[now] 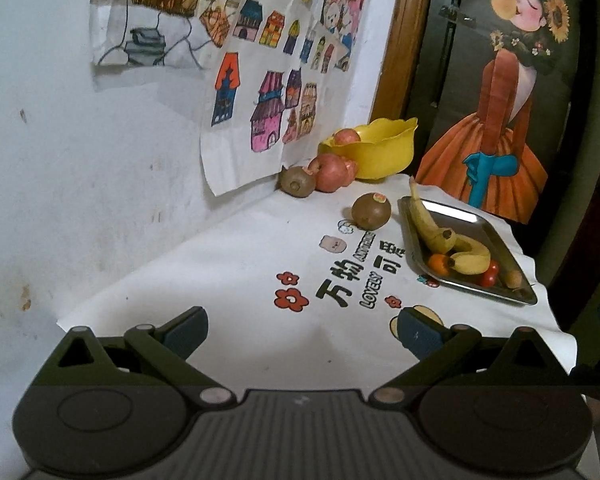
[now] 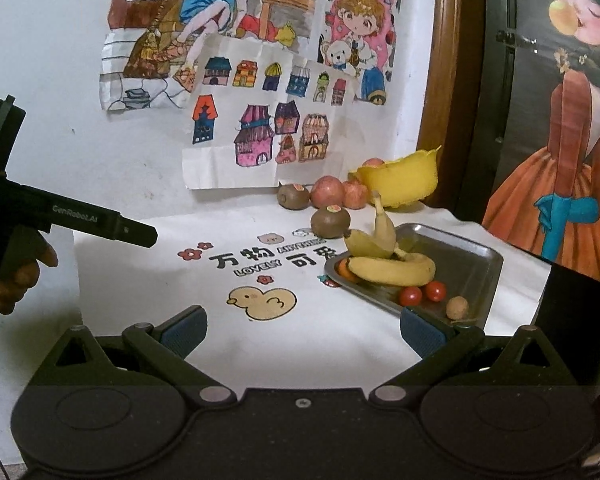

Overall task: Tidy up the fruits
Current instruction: 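Move both grippers toward the large kiwis beside the apples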

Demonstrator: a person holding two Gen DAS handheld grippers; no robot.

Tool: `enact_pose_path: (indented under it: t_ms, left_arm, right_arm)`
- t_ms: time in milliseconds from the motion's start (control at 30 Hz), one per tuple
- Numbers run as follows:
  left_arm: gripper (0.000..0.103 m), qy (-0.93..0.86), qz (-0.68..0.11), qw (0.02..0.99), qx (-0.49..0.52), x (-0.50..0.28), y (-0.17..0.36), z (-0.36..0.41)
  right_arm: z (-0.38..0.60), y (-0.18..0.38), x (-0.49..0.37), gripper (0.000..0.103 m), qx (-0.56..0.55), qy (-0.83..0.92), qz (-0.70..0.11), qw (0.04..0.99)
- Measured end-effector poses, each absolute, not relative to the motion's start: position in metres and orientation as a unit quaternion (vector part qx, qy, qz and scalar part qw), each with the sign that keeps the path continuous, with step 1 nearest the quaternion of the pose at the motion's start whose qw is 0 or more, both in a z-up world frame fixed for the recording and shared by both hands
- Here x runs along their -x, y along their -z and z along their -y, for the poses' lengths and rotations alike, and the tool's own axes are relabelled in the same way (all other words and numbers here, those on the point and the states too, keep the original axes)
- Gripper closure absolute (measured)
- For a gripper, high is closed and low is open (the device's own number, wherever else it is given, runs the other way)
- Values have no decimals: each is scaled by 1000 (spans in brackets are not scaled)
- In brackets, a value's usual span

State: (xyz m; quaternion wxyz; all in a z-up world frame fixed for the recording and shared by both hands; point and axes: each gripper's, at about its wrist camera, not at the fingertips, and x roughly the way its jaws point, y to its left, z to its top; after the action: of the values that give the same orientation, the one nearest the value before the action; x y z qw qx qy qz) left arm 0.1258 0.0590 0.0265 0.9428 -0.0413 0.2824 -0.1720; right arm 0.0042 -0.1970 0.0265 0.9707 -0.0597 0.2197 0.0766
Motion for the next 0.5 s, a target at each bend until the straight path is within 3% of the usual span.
enact_pose_path:
  t_ms: [267,500]
  left_arm:
    - [0,157,-270,950,25,-142,-40,-57]
    - [0,137,-279,951,1,-209,-33,-26]
  right_arm:
    - [190,-42,-22,1,81,-110,-198,971]
    - [205,-18,-96,1,45,-183,-176,966]
